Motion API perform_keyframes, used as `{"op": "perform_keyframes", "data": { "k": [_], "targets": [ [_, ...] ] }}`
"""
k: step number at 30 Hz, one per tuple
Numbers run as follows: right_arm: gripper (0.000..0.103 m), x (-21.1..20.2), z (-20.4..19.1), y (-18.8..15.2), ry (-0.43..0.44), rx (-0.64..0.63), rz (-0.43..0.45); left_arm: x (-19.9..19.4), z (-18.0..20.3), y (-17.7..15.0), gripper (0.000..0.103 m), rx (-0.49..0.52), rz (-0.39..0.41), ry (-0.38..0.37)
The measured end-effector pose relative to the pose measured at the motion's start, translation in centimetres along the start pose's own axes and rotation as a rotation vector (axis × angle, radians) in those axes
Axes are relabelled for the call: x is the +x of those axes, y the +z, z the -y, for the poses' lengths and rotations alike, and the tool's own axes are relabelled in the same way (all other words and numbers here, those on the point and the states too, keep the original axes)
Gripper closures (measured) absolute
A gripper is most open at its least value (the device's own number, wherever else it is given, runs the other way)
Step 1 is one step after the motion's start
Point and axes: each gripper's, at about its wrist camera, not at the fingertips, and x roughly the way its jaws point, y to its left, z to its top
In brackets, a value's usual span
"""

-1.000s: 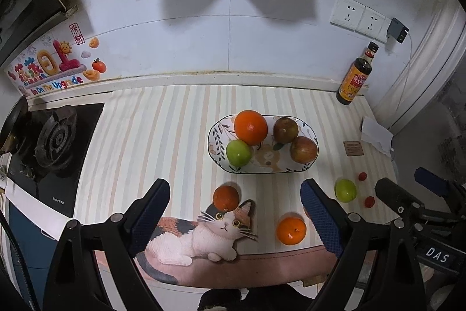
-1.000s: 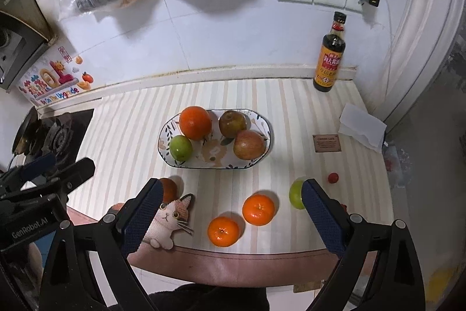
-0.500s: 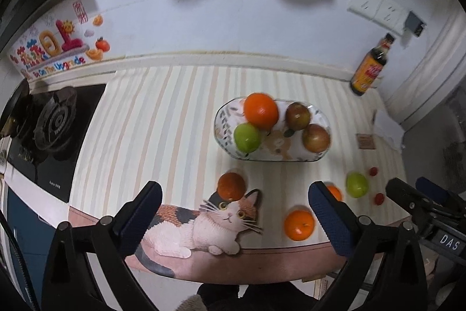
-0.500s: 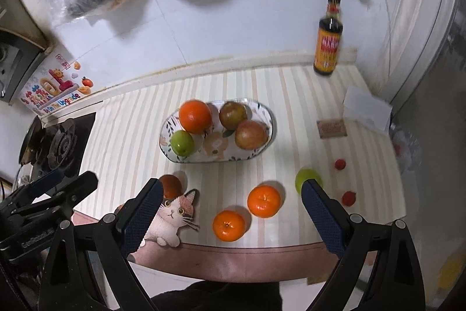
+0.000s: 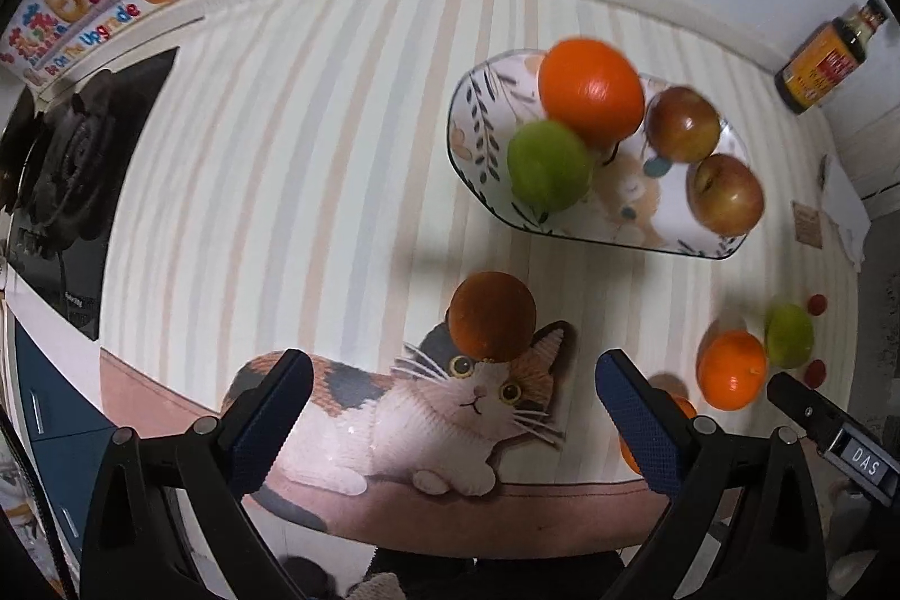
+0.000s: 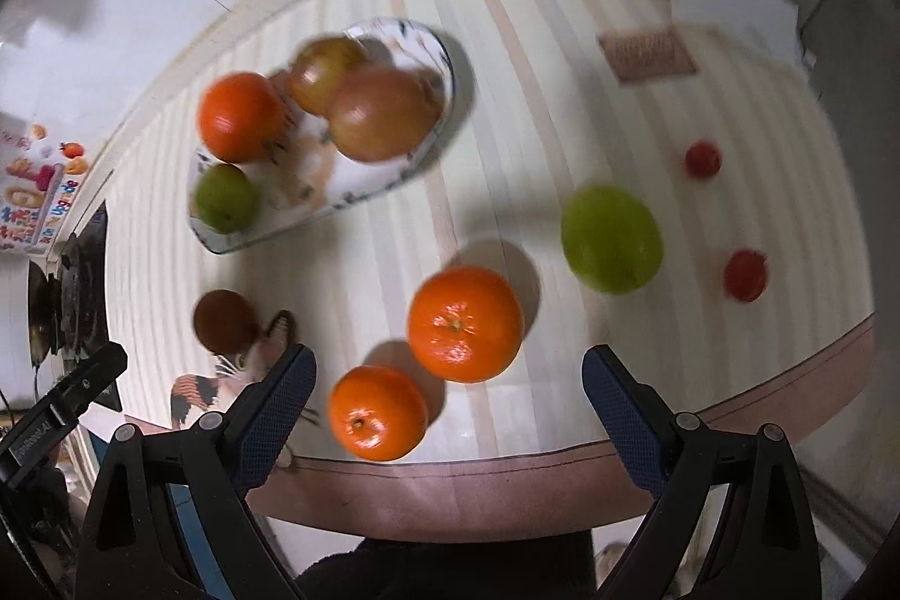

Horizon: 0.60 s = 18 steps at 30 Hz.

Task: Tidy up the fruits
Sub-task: 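Grasp the dark brown fruit with the left tool while the right tool grasps a tangerine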

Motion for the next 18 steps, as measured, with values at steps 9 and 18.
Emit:
{"op": "perform_keyframes", "data": {
  "k": [9, 18],
  "targets": [
    [0.005, 4.1, 0.6, 0.7, -0.004, 0.03, -0.068, 5.0, 0.8, 1.9, 0.0, 0.014, -0.115, -0.02],
    [0.005, 6.0, 0.2, 1.1, 0.001, 0.034, -0.101, 9.3, -0.1, 2.8, 0.0, -0.029, -0.232, -0.101]
  ]
}}
